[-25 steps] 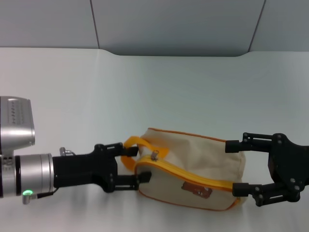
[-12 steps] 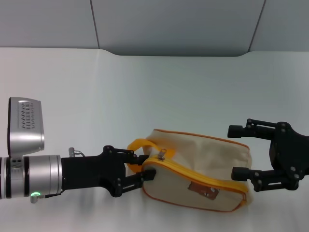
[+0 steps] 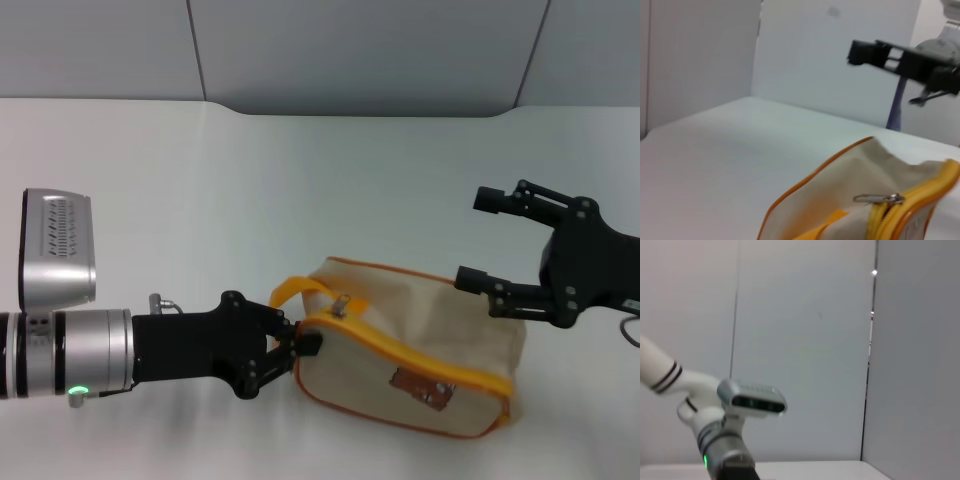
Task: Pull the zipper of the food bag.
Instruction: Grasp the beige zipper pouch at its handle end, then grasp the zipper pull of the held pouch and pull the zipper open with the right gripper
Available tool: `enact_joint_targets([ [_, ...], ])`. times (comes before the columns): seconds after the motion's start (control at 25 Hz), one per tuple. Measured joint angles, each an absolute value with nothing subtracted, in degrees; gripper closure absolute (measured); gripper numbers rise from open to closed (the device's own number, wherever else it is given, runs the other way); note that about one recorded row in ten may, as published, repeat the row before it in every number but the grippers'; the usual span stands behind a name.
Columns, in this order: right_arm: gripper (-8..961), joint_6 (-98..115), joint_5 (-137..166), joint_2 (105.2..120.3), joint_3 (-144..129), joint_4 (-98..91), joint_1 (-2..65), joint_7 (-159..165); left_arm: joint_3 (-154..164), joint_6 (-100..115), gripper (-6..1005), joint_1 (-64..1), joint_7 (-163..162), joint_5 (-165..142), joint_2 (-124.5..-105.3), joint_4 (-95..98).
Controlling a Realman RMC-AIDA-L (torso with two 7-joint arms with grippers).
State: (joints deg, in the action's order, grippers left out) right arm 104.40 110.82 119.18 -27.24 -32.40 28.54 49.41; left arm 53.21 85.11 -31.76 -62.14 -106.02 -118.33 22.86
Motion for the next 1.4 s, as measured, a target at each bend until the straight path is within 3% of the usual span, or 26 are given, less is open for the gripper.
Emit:
enact_joint_targets([
  [0.2,205,102.3,110.8,119.35,-30.2,-31.0,29.5,40.2,51.0,88.1,852,-33.4,-61.9,-105.9,-116.63,23.0],
  [0.32,321,99.9,110.8,119.48,-30.7,-29.7,30.1,36.8,51.0,88.9,931,-34.4,-62.1,-106.2,-115.93,23.5],
  [0.4,399,98.6,110.8,119.48,-30.7,-28.2,30.5,34.0,51.0,89.8,929,-34.6,-62.2,-106.2,-115.80,24.6],
  [0.88,660,94.0,111.0,119.74,-32.7,-20.2,34.3,22.5,51.4,92.0,938,-37.3,-62.4,-108.0,-115.85,28.0],
  [1.12,755,93.4,111.0,119.79,-33.8,-18.8,36.1,22.1,51.4,92.1,937,-38.1,-62.2,-108.4,-116.03,28.8],
  [1.4,756,93.2,110.8,119.87,-35.9,-17.7,36.7,21.7,50.9,92.1,940,-38.1,-62.2,-108.6,-116.07,28.8],
])
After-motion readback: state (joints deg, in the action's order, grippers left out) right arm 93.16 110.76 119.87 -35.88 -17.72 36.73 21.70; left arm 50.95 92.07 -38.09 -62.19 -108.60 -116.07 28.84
